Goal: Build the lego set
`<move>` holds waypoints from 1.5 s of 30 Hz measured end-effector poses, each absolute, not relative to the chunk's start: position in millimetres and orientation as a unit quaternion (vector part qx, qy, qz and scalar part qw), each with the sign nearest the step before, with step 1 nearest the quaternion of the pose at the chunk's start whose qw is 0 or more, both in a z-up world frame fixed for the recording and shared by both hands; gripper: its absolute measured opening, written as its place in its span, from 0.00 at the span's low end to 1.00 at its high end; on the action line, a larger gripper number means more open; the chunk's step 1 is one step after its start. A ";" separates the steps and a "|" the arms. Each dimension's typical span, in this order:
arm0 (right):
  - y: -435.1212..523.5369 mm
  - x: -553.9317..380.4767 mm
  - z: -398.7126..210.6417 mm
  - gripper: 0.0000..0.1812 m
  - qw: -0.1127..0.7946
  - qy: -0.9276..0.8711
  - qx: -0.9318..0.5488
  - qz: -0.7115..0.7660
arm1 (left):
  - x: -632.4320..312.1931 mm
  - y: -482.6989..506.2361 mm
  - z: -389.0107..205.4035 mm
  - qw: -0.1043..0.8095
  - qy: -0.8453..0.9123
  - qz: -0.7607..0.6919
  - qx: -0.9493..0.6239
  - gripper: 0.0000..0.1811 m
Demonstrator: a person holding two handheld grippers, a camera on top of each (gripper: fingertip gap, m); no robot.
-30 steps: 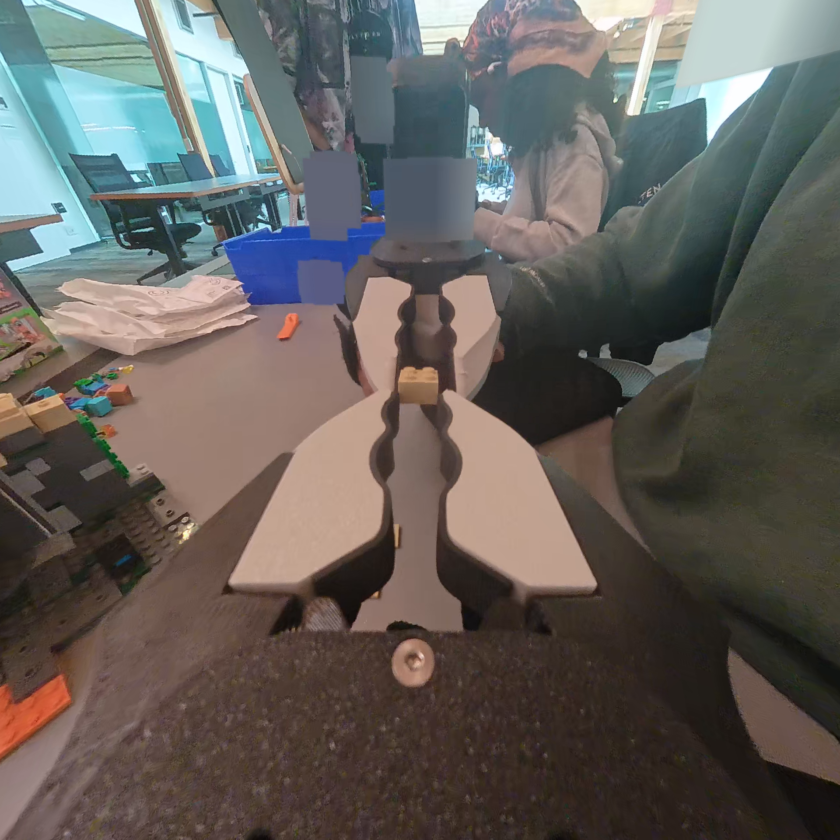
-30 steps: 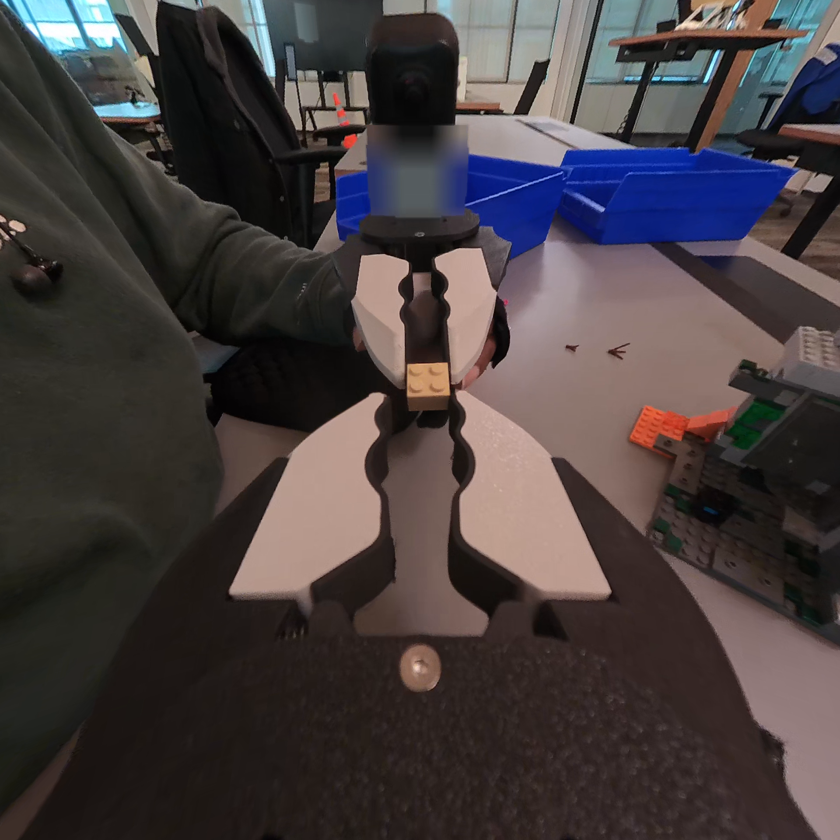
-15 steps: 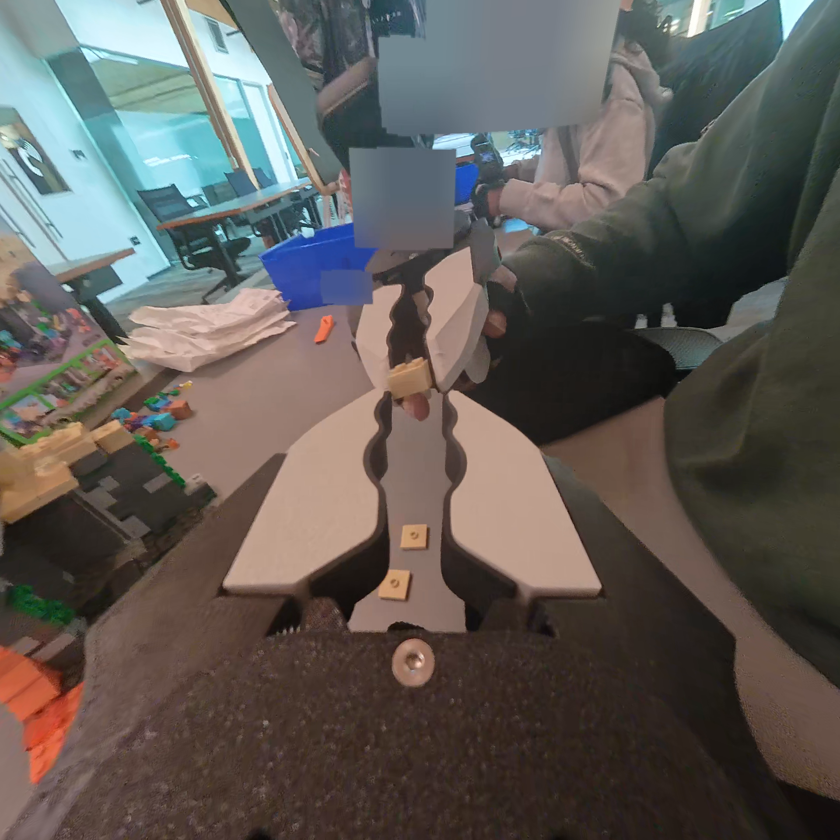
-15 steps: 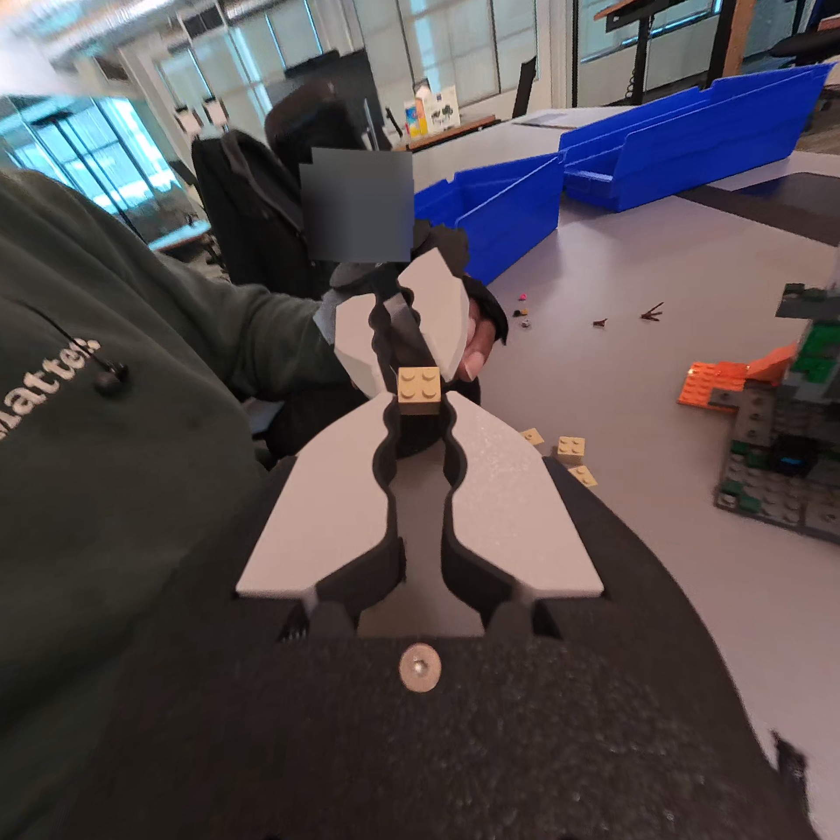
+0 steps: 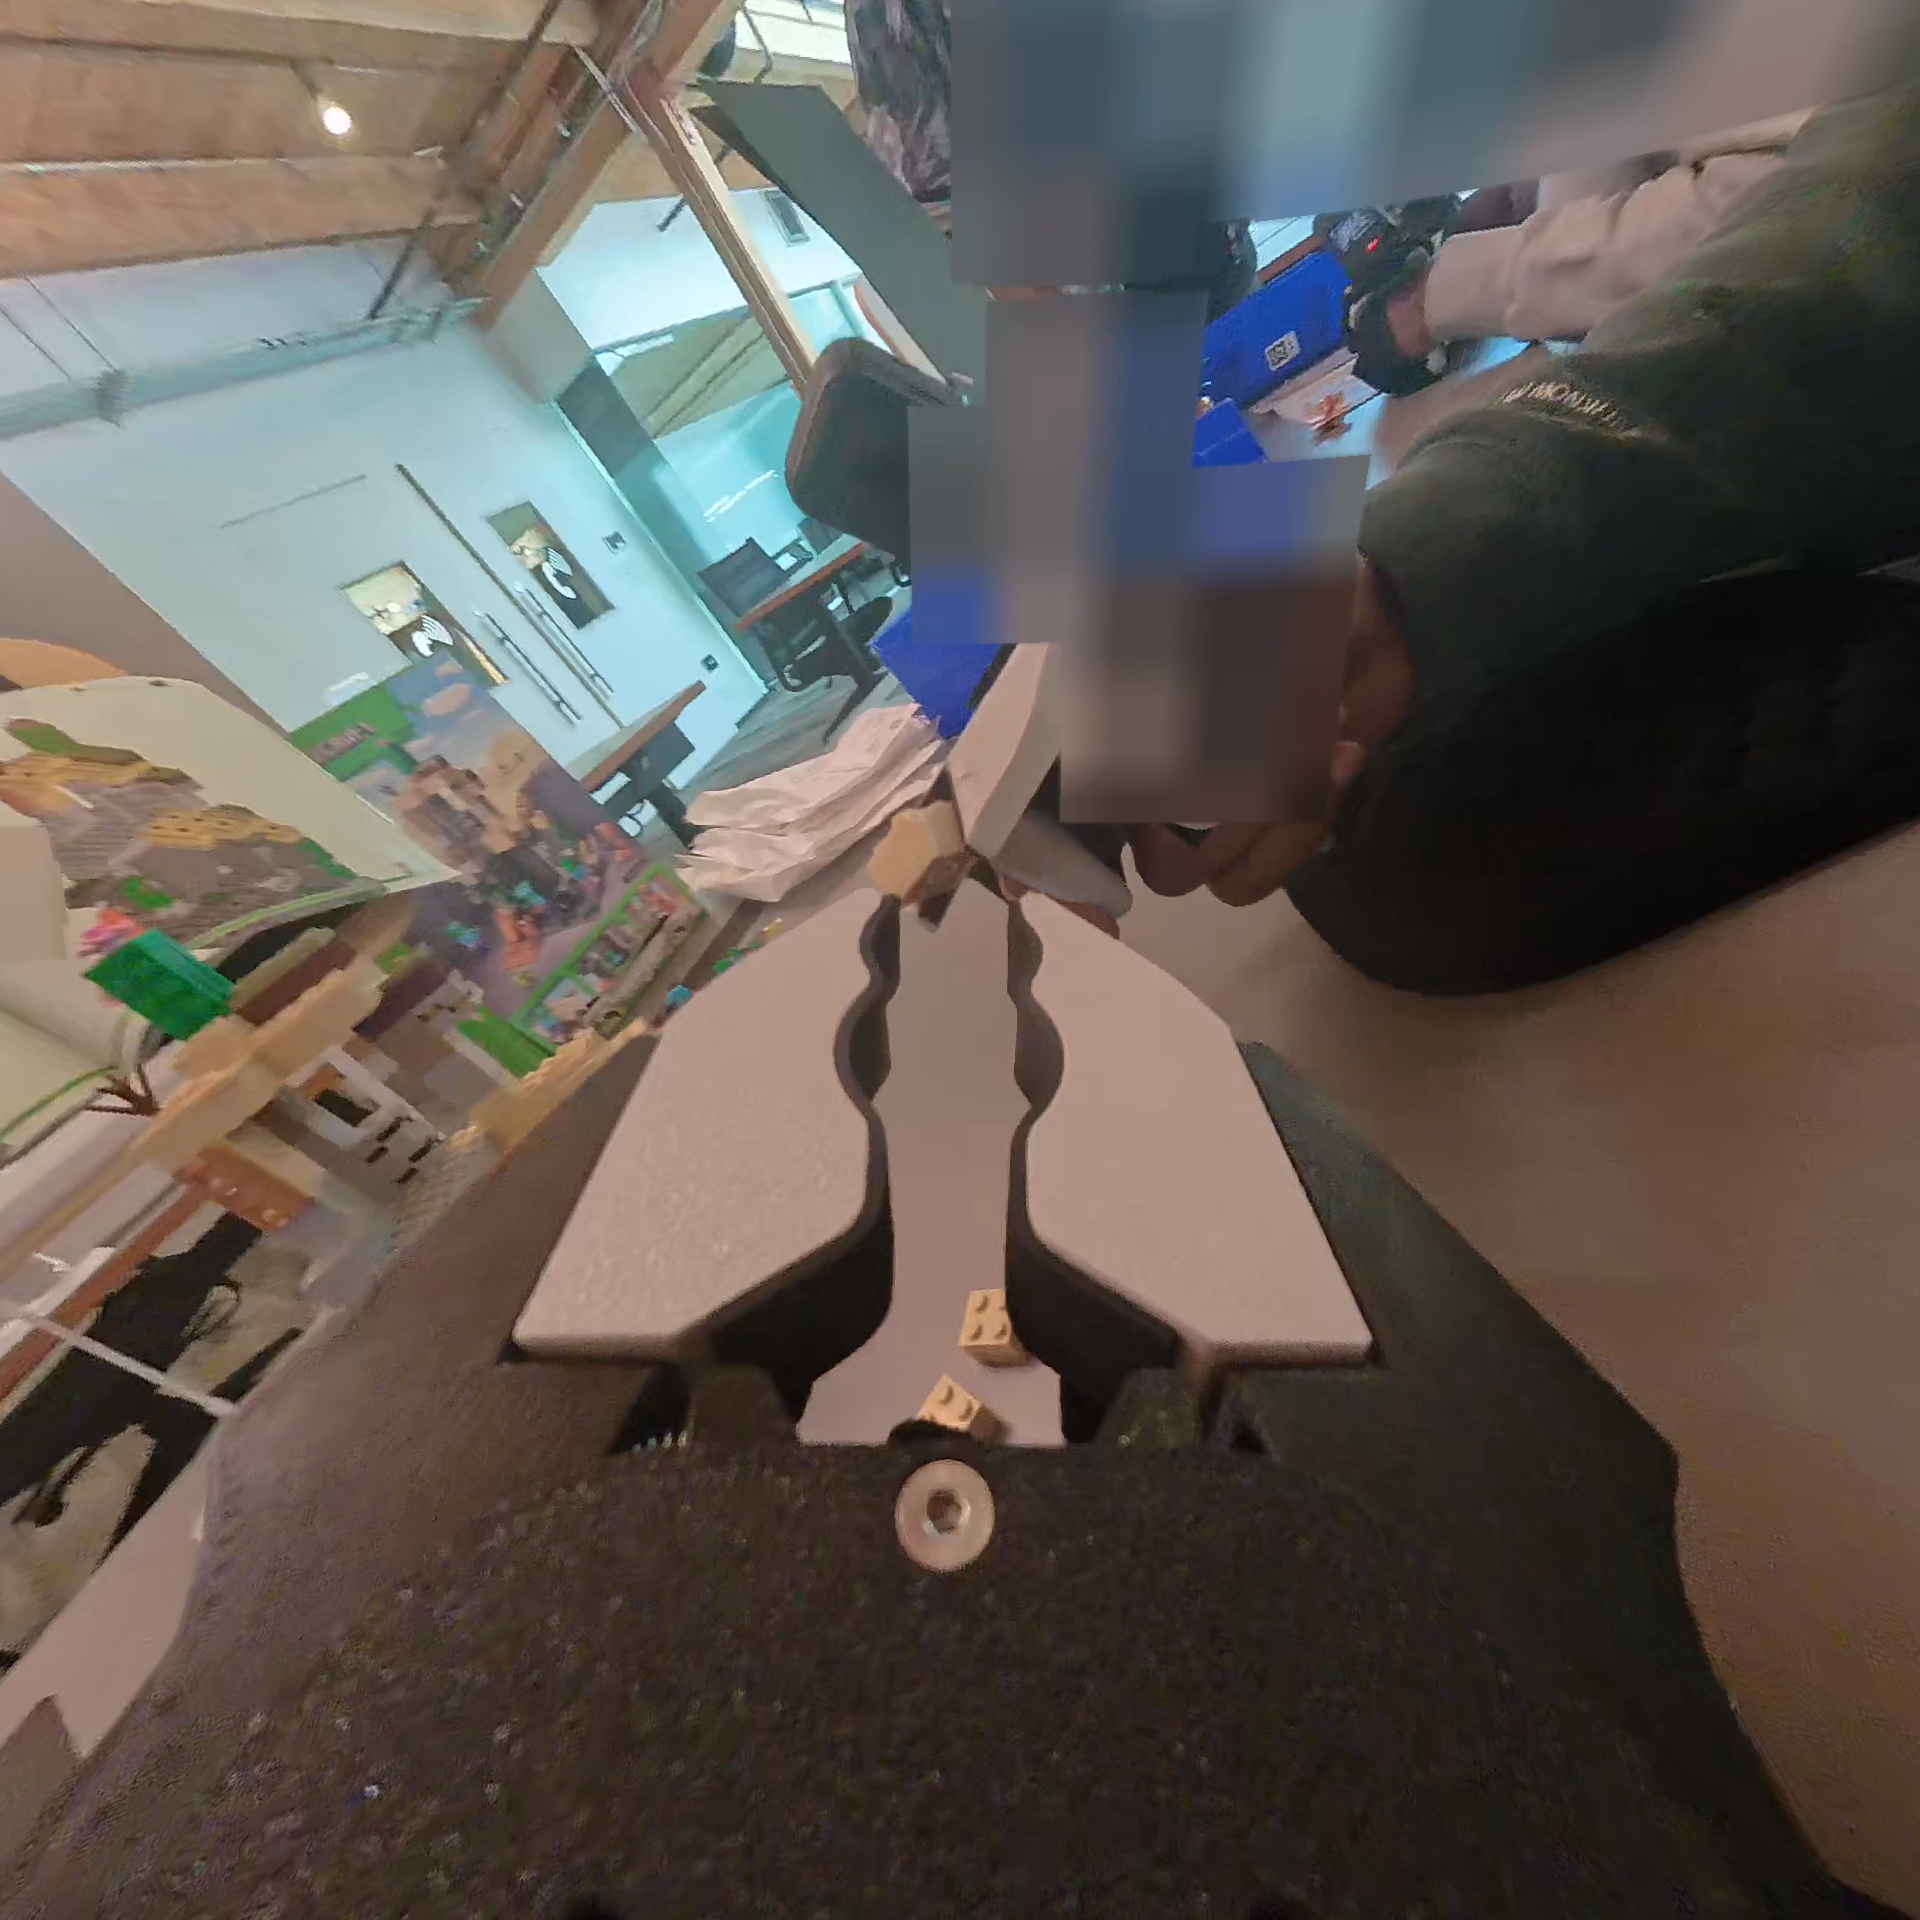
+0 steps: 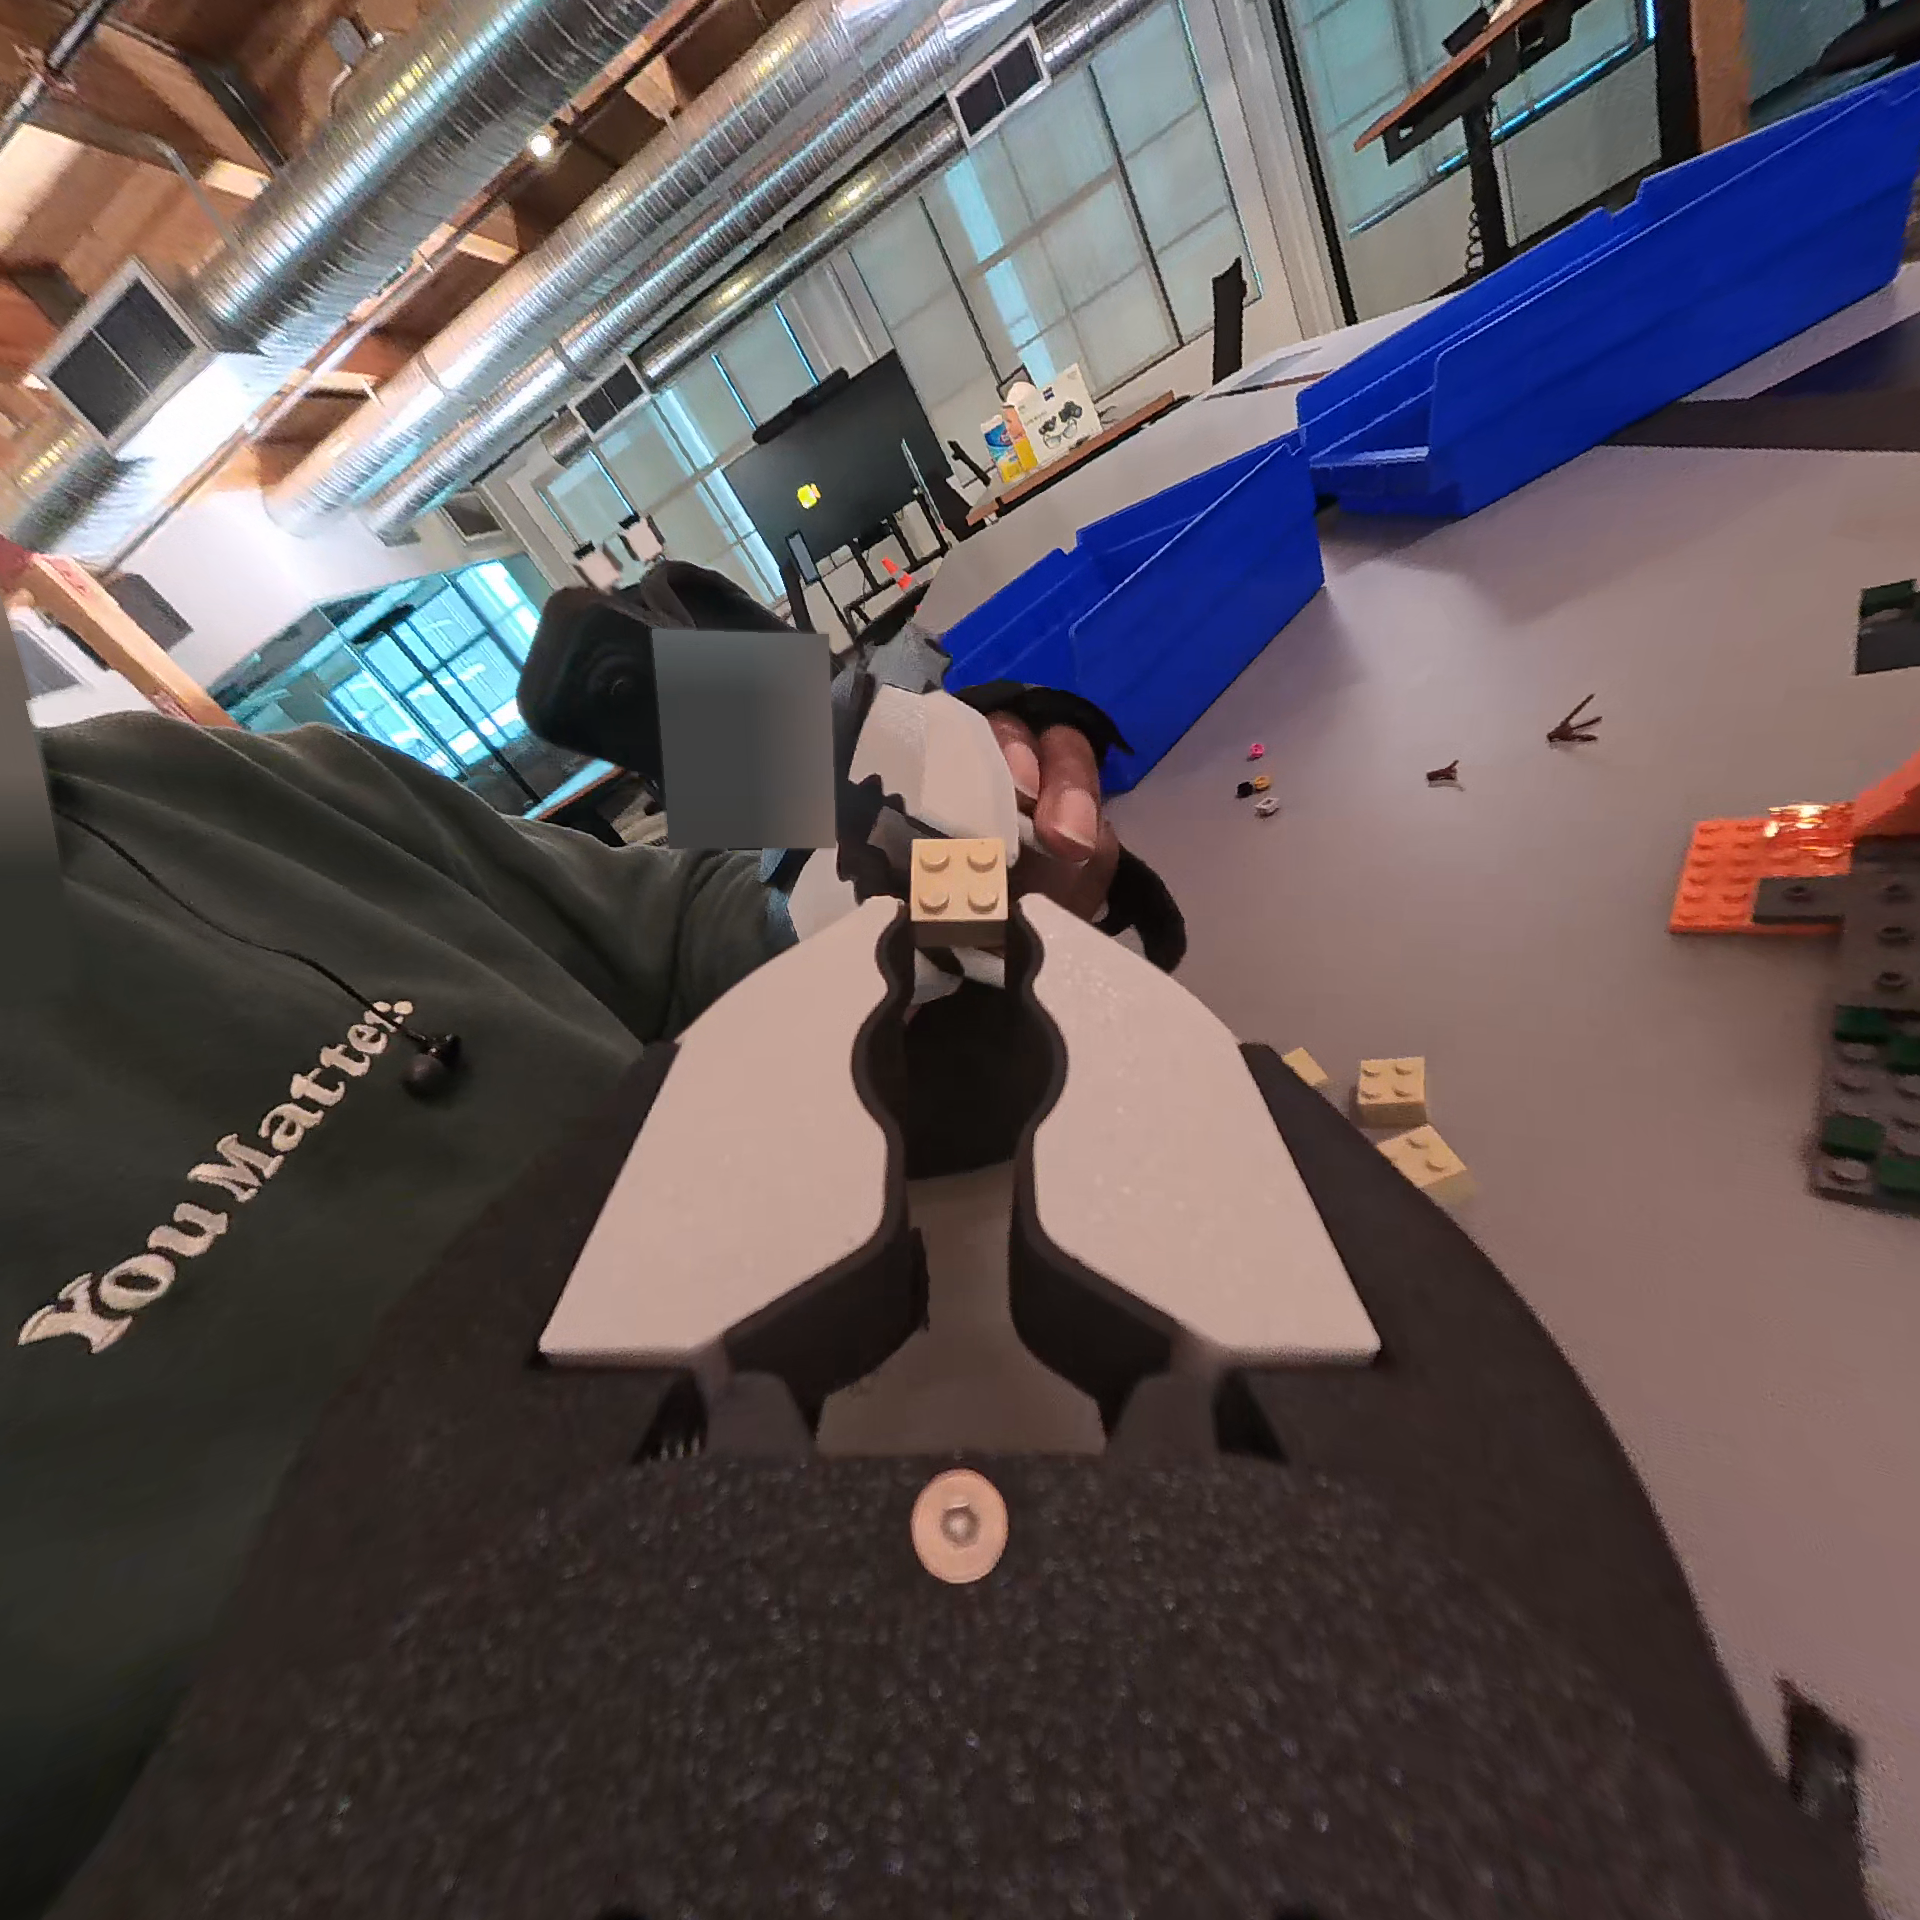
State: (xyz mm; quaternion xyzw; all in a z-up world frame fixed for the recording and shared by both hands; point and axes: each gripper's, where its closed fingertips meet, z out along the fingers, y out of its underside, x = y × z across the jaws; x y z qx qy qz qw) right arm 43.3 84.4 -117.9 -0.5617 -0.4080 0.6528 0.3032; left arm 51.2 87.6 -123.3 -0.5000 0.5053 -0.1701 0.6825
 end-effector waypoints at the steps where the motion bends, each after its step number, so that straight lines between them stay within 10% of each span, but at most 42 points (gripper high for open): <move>1: 84.2 42.7 -117.1 0.09 0.299 -0.403 -0.561 0.659 | 50.4 88.4 -122.5 0.687 0.506 -0.157 -0.497 0.10; 45: 76.2 34.6 -110.1 0.09 0.224 -0.324 -0.571 0.721 | 49.3 88.7 -108.5 0.738 0.503 -0.042 -0.447 0.09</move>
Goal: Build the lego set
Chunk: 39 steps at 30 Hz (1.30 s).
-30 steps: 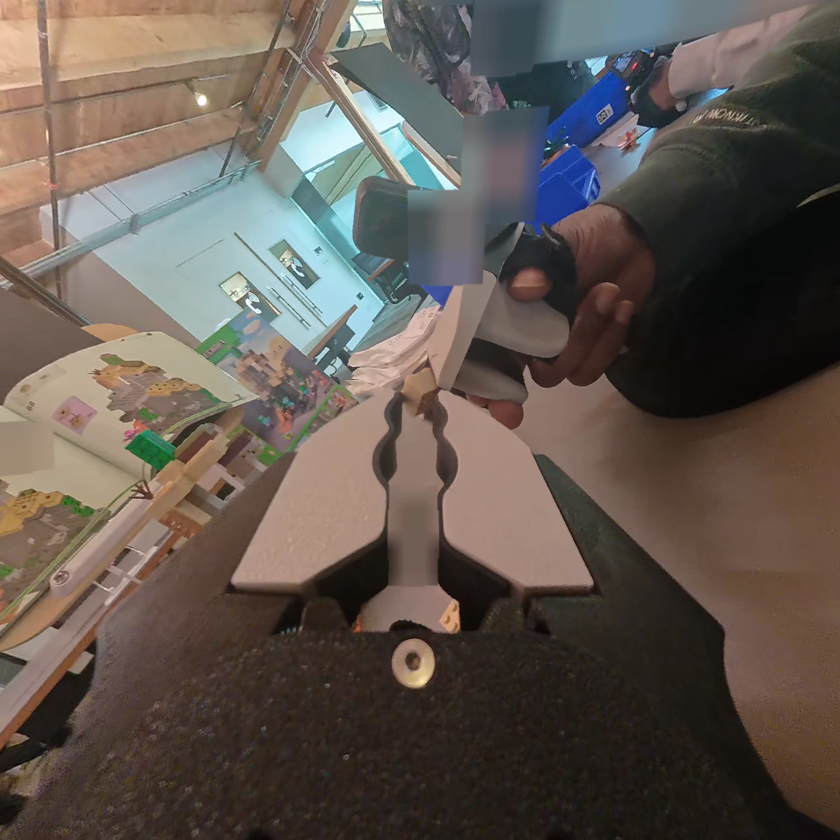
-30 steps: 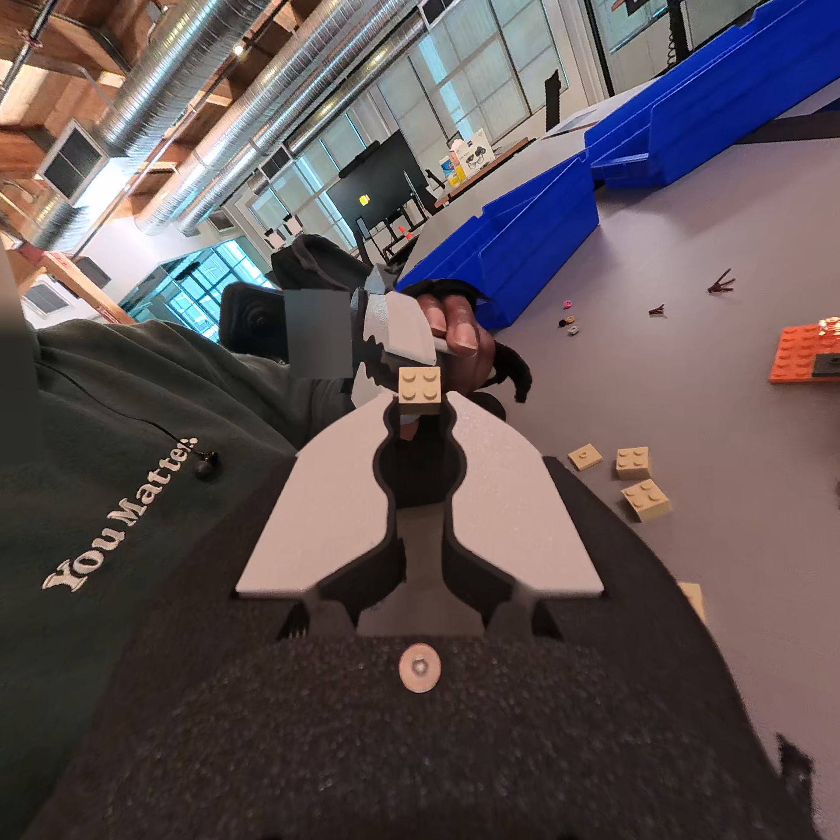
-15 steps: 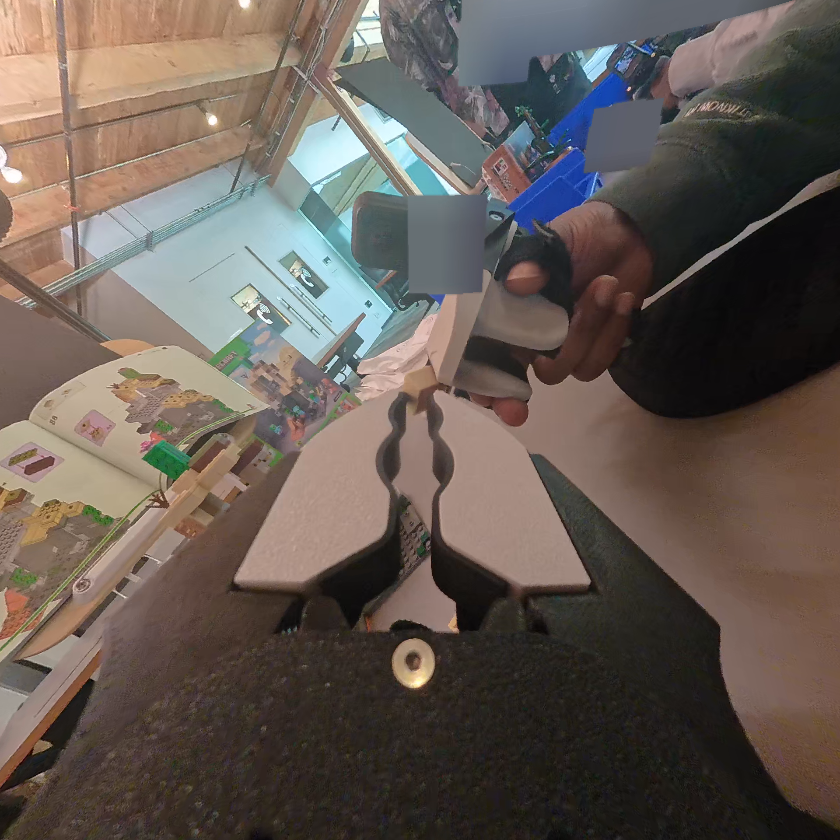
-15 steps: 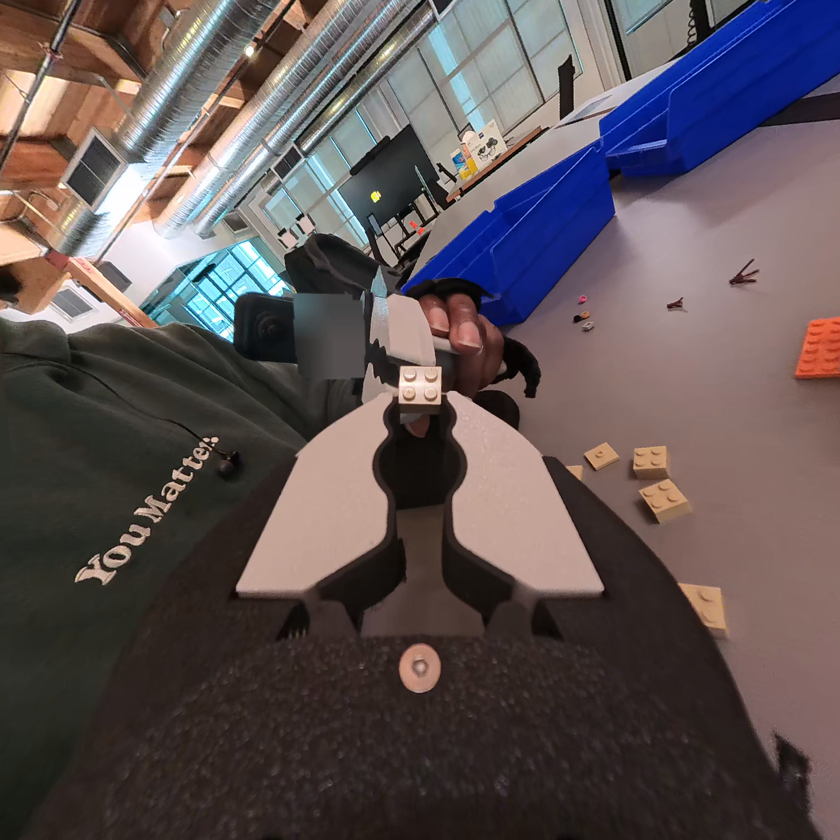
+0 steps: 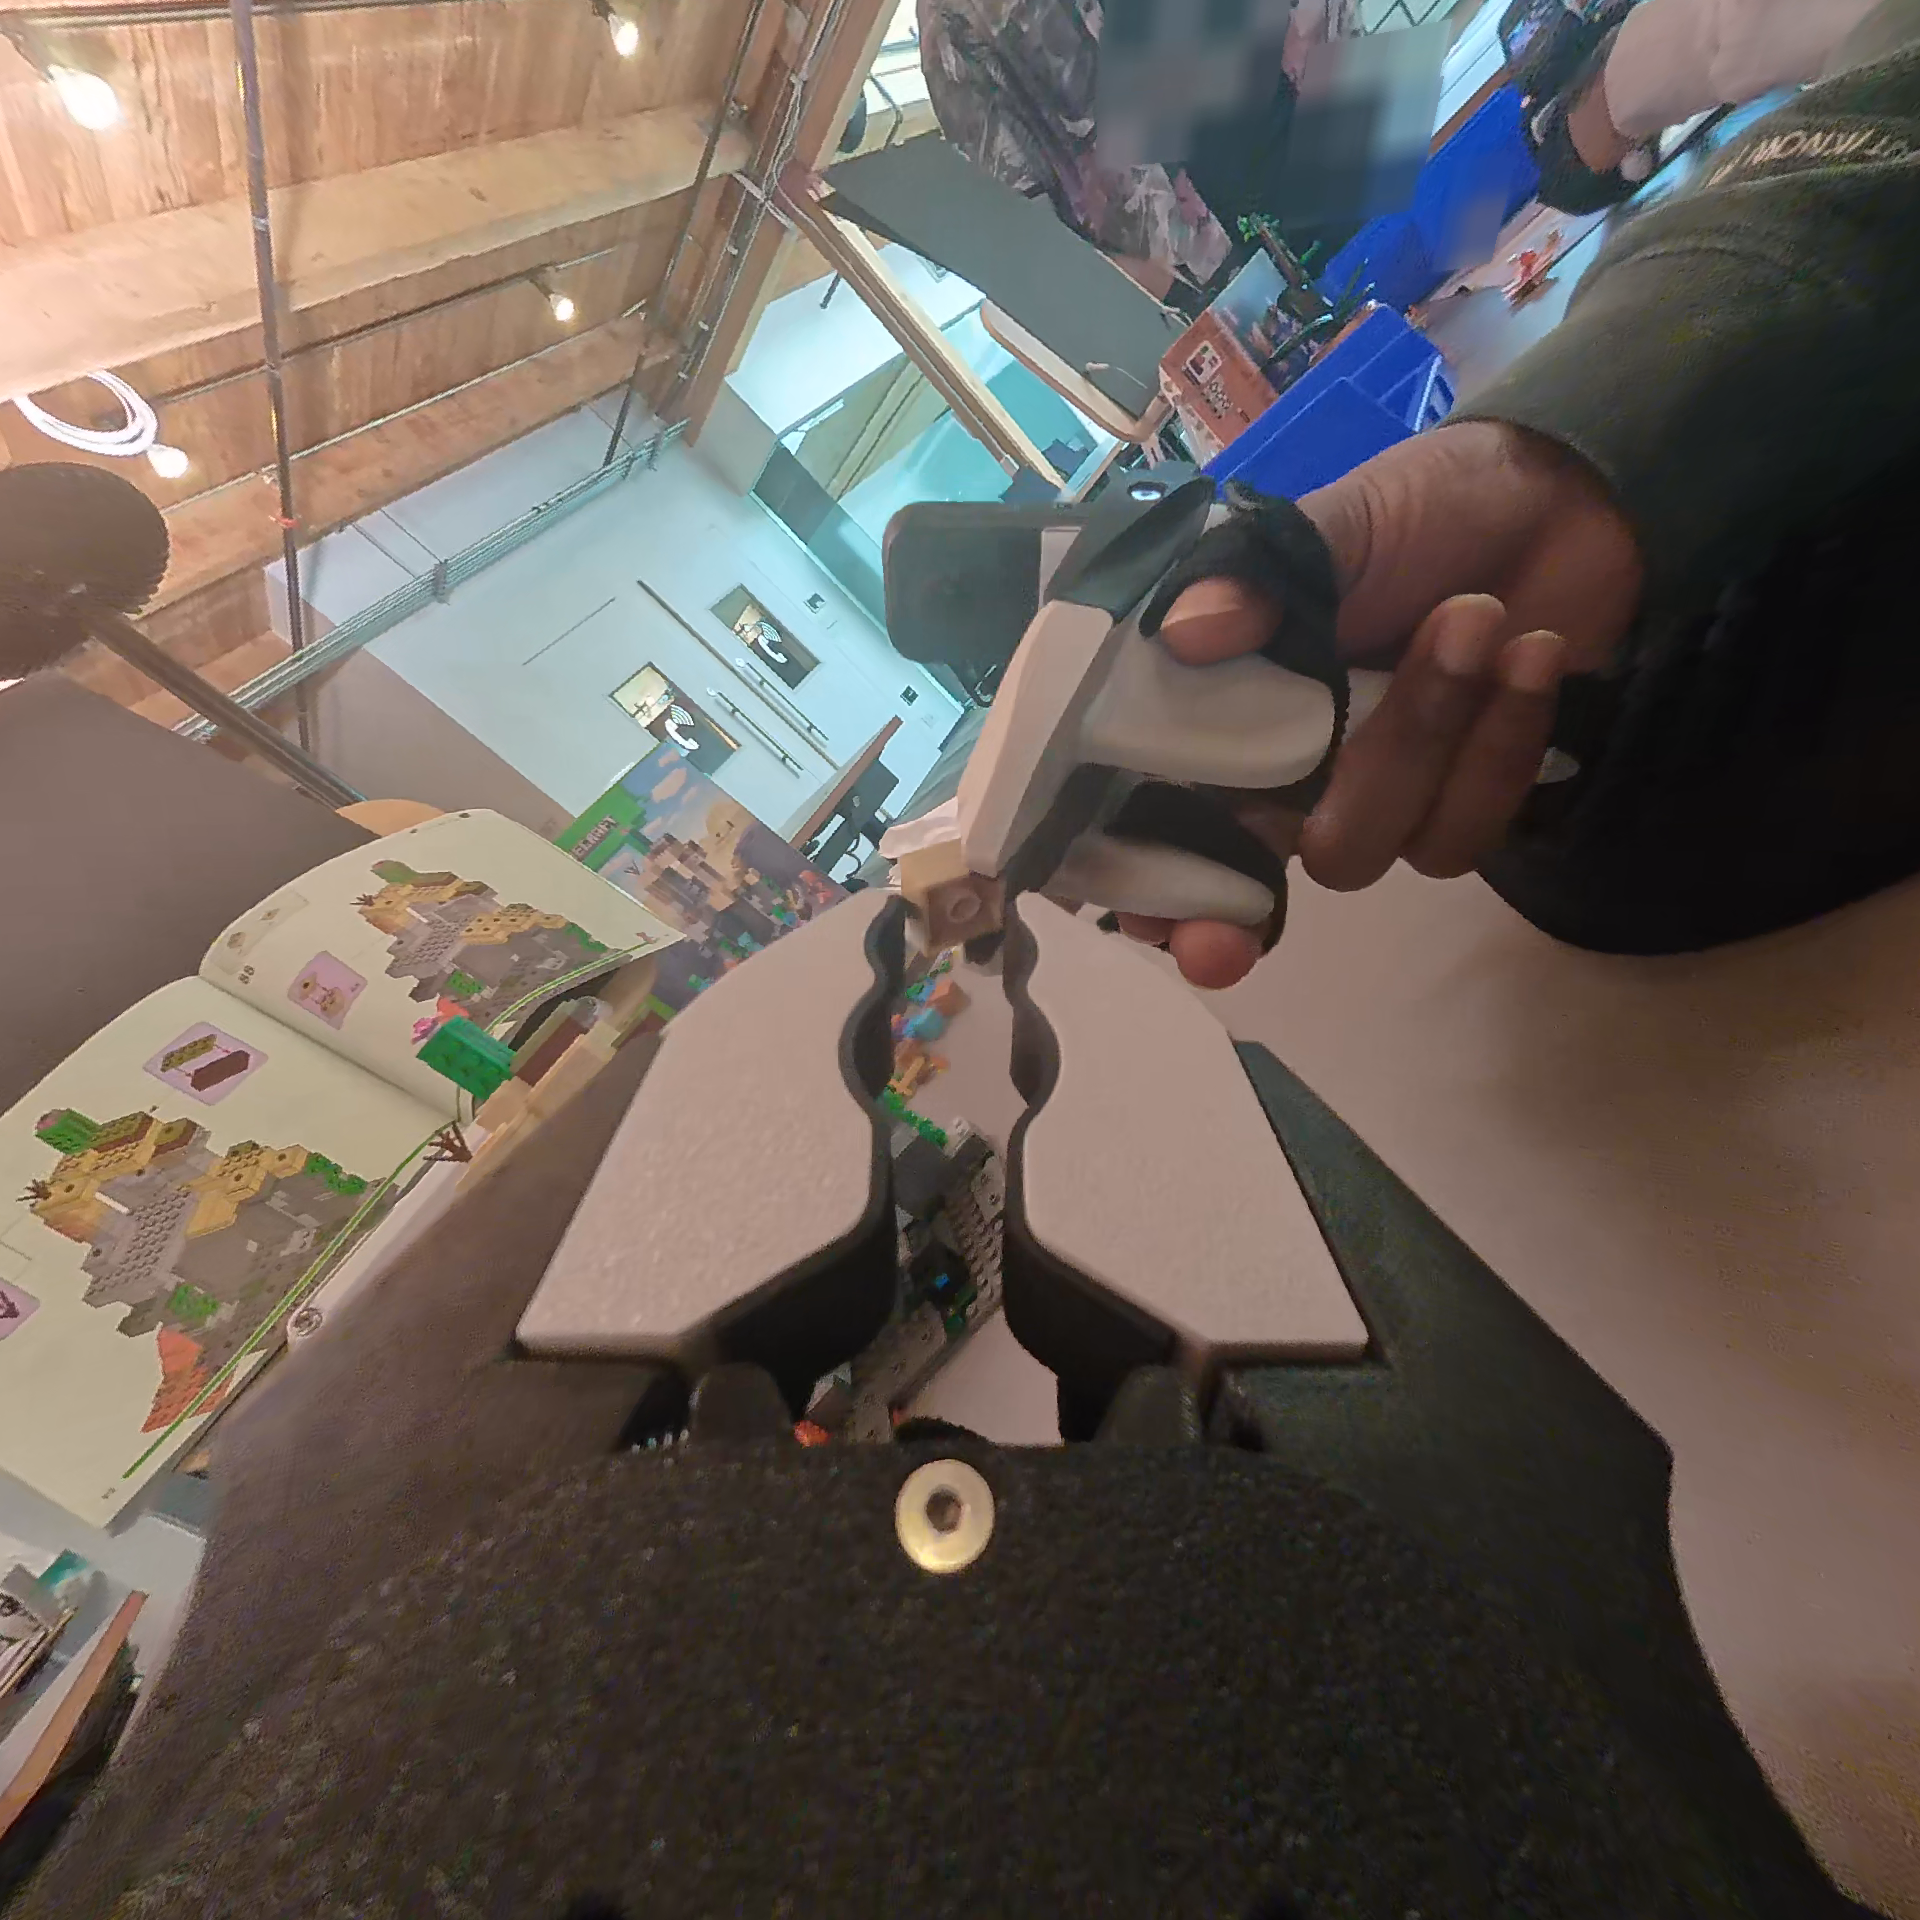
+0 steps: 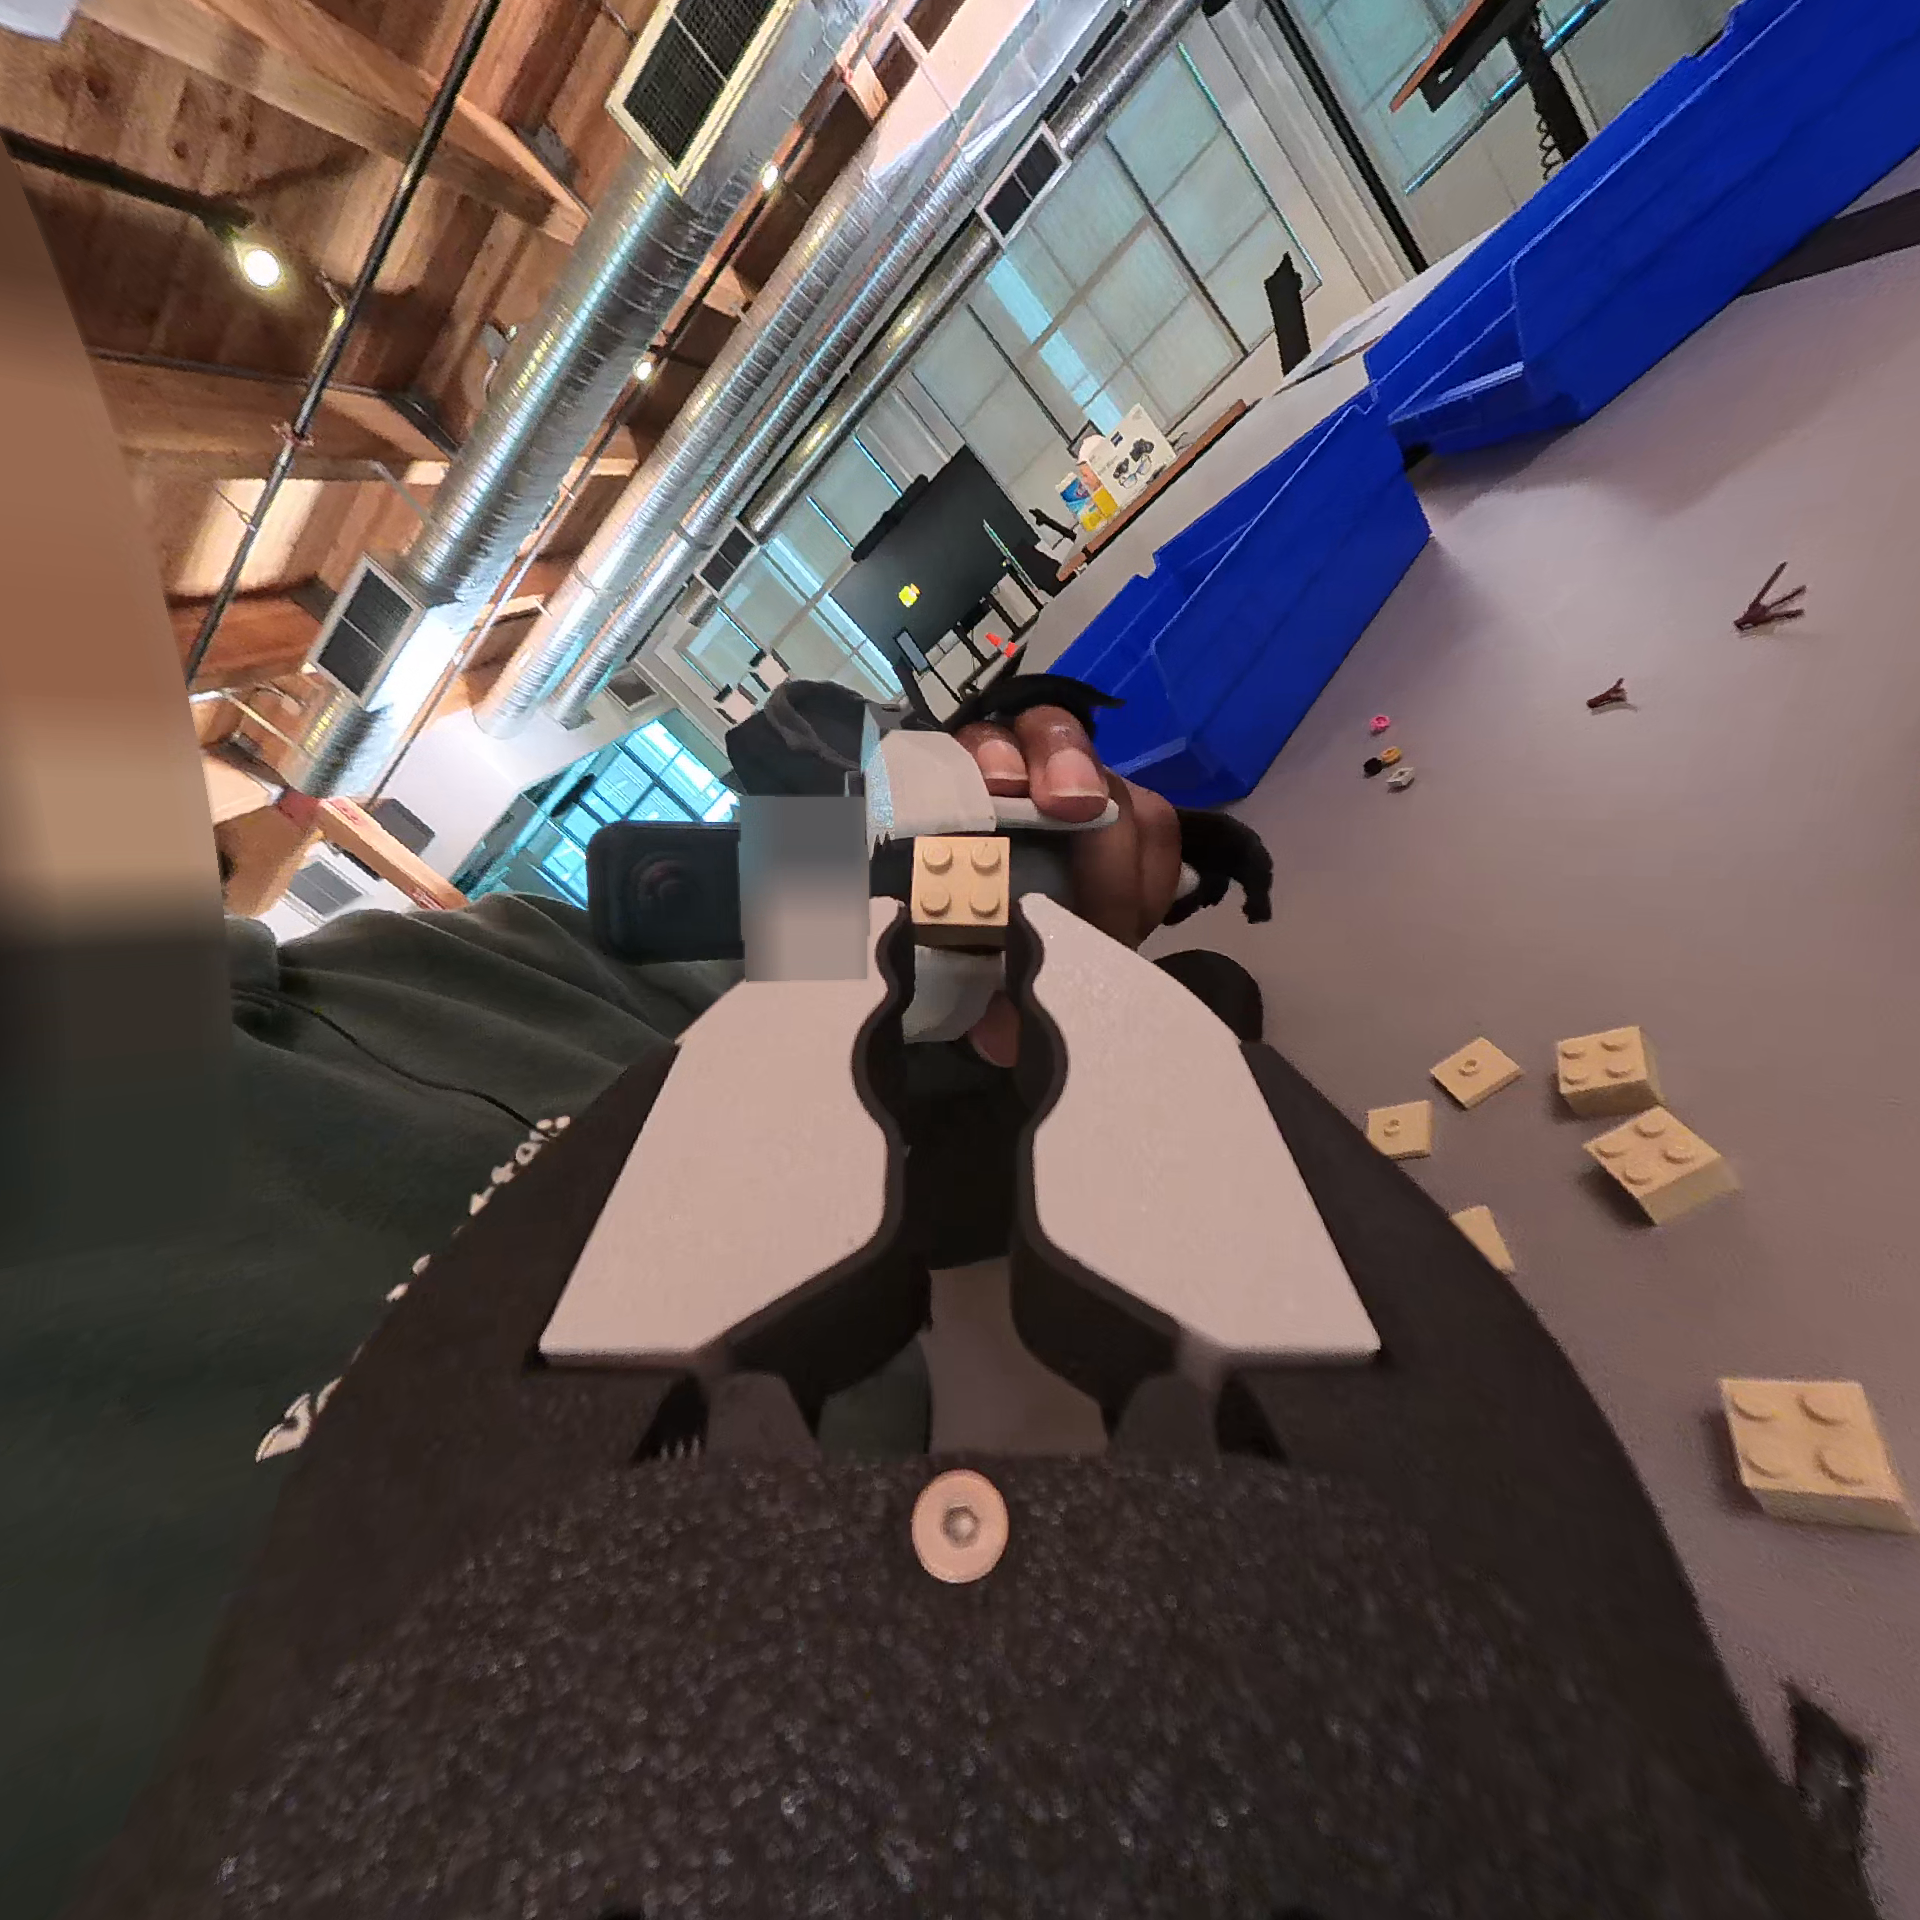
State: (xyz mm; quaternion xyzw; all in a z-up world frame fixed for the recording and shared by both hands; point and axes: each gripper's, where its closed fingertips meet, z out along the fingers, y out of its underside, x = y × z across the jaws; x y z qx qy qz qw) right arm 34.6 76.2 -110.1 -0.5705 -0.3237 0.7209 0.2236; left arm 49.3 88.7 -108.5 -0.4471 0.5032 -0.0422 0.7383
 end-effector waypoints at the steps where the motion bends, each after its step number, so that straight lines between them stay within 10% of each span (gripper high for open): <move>1: 76.8 34.2 -110.4 0.09 0.222 -0.320 -0.570 0.723 | 48.9 89.3 -108.9 0.738 0.503 -0.041 -0.448 0.09; 39: 82.3 31.3 -103.4 0.09 0.209 -0.308 -0.573 0.730 | 44.4 90.2 -103.8 0.742 0.492 -0.054 -0.452 0.09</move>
